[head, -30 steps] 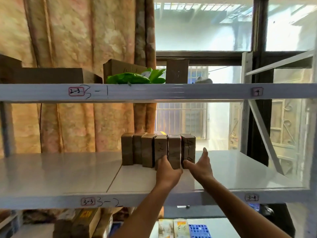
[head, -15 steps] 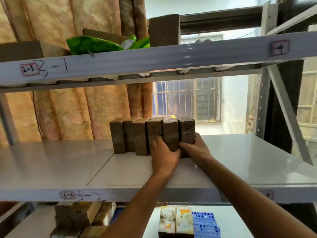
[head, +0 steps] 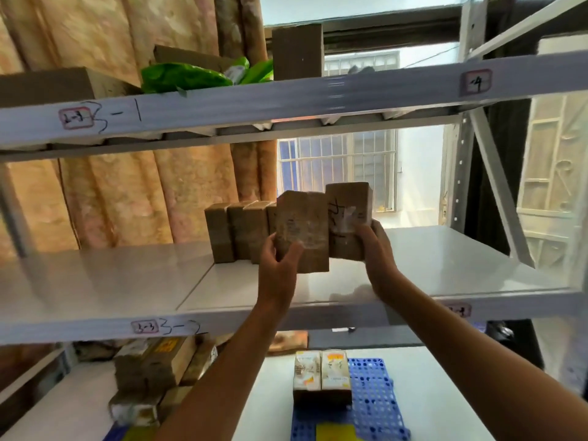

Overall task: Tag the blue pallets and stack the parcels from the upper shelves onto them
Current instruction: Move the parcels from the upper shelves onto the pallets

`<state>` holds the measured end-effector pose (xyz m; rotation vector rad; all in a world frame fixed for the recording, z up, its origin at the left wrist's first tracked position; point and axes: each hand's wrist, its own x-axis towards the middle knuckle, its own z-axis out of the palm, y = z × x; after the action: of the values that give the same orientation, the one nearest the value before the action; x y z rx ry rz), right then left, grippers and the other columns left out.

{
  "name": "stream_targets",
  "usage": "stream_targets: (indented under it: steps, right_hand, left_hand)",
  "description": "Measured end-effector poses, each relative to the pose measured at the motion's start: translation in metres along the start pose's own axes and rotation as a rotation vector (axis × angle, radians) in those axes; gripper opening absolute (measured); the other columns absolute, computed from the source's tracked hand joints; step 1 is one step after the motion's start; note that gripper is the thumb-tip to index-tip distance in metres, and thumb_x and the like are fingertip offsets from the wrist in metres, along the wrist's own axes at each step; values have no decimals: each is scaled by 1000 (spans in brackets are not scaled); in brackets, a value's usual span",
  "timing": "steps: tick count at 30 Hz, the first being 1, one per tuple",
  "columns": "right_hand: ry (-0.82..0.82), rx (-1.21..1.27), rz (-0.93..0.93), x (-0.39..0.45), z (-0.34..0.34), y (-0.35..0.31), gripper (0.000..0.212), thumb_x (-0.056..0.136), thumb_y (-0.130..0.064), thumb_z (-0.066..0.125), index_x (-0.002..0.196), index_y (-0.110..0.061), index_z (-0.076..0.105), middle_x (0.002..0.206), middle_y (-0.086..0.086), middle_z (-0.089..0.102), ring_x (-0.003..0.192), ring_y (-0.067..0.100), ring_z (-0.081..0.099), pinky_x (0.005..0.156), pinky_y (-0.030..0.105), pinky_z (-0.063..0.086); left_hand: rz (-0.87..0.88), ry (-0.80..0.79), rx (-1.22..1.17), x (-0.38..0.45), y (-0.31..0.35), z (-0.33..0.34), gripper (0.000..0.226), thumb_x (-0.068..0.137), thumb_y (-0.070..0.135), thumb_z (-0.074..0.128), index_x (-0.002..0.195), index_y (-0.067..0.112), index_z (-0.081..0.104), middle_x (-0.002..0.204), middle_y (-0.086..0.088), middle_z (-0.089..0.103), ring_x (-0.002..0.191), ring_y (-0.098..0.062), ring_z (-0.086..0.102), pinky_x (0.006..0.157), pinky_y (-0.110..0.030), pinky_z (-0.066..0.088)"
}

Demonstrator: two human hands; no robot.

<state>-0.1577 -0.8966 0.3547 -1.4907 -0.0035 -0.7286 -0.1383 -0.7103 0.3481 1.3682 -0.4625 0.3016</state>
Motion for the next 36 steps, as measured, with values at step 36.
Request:
stream_targets:
  steps: [36]
  right_hand:
    - [48, 52, 742, -344, -11, 168, 56, 62, -61, 76, 108, -30, 74, 101, 11, 78, 81, 18, 76, 59, 34, 59]
  left_hand:
    - [-910, -87, 129, -284, -153, -157, 53, 82, 67, 65, 120, 29, 58, 109, -5, 68, 101, -25, 65, 93, -47, 55]
